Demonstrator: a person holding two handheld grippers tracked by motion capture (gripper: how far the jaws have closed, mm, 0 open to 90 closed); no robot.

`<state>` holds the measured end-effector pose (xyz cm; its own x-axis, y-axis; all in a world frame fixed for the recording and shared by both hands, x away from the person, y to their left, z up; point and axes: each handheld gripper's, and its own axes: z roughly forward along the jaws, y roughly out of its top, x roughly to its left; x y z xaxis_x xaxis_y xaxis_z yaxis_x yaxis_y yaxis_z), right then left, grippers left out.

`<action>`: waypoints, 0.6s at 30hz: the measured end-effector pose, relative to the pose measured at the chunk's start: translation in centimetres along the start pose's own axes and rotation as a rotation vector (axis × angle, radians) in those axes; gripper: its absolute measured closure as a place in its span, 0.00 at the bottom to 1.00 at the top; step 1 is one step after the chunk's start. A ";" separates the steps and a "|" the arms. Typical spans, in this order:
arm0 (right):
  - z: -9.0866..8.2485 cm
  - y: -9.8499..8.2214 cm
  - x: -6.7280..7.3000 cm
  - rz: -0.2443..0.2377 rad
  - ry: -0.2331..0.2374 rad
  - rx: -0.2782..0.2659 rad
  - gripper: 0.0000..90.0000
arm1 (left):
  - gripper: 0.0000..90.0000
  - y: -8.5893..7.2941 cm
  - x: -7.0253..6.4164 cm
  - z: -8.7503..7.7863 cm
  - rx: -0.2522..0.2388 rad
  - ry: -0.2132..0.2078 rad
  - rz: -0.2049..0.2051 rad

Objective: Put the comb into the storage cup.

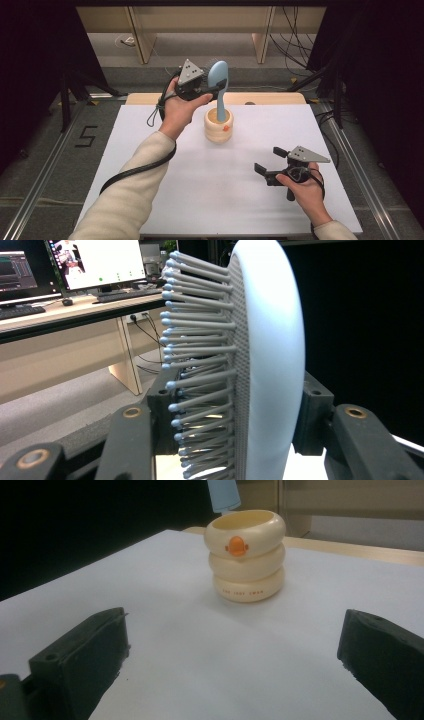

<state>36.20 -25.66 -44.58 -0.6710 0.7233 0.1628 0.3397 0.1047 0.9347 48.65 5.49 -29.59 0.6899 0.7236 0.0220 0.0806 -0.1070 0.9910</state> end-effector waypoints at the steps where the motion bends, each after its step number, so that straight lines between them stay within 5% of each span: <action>1: 0.0 0.0 0.0 0.000 0.001 0.000 0.01 | 0.55 0.0 0.0 0.0 0.000 0.000 0.002; 18: 0.1 -0.1 -0.1 0.003 -0.001 0.002 0.01 | 0.55 0.2 -0.1 0.8 0.003 0.001 0.008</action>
<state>36.27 -25.69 -44.72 -0.6696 0.7240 0.1657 0.3430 0.1036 0.9336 49.20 4.88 -29.50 0.6899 0.7233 0.0298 0.0776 -0.1148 0.9904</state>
